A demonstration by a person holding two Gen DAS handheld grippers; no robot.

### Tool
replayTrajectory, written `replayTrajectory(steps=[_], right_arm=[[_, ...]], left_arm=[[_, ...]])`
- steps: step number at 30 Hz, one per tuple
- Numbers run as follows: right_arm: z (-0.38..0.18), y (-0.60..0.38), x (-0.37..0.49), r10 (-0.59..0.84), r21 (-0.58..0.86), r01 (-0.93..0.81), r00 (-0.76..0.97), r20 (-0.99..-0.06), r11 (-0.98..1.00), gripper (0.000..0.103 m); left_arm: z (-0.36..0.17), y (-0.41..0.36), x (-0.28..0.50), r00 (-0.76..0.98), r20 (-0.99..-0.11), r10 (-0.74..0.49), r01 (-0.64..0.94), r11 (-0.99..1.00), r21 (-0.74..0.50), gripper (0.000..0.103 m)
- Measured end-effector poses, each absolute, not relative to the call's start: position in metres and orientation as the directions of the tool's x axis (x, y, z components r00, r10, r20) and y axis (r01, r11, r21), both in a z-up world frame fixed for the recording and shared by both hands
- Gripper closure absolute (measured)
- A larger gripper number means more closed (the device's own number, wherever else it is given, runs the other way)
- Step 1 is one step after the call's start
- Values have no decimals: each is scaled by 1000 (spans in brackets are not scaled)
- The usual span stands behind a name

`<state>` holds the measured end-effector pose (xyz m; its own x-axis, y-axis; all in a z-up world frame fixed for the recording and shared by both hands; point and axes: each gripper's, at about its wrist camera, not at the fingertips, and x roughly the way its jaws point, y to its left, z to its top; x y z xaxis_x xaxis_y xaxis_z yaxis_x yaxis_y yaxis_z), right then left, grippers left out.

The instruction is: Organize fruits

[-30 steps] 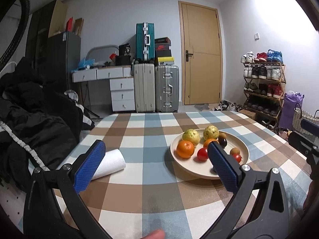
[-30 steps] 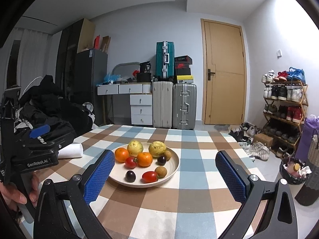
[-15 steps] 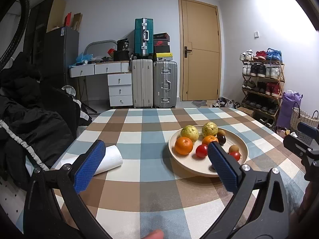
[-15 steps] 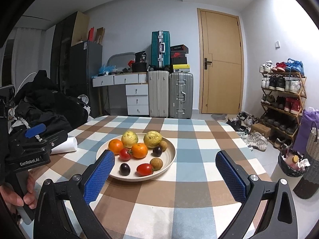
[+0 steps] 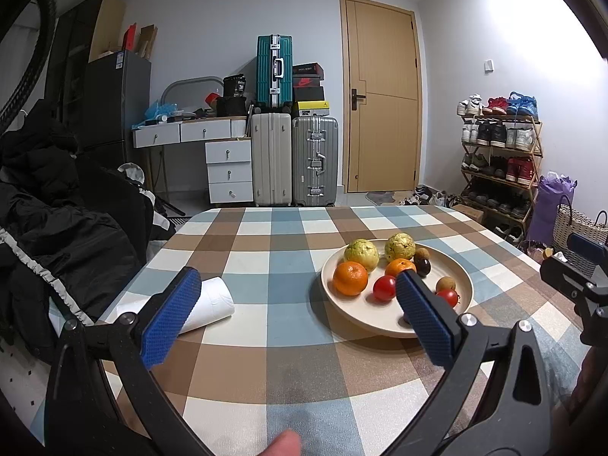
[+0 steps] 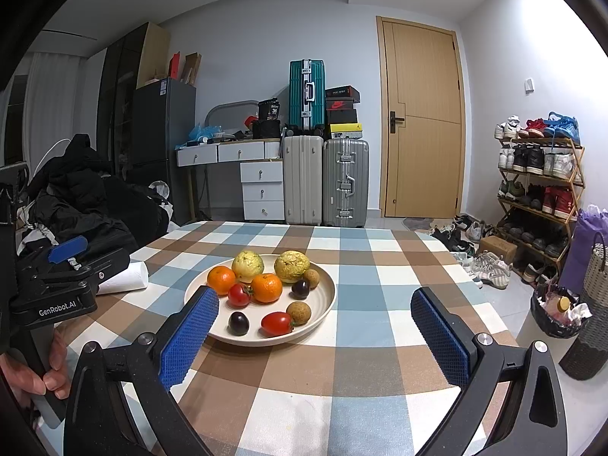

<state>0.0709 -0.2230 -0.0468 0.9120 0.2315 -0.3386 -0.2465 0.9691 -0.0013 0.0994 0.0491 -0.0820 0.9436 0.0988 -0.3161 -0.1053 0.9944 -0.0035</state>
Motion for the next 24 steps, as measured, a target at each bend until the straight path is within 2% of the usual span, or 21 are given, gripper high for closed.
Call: replayTrajectory(steps=[24], right_arm=[[-47,-223,71,232,-1,-246,912,-338,969,0]], left_arm=[[-81,51,99,943,-315,109,-117,993,-4,1]])
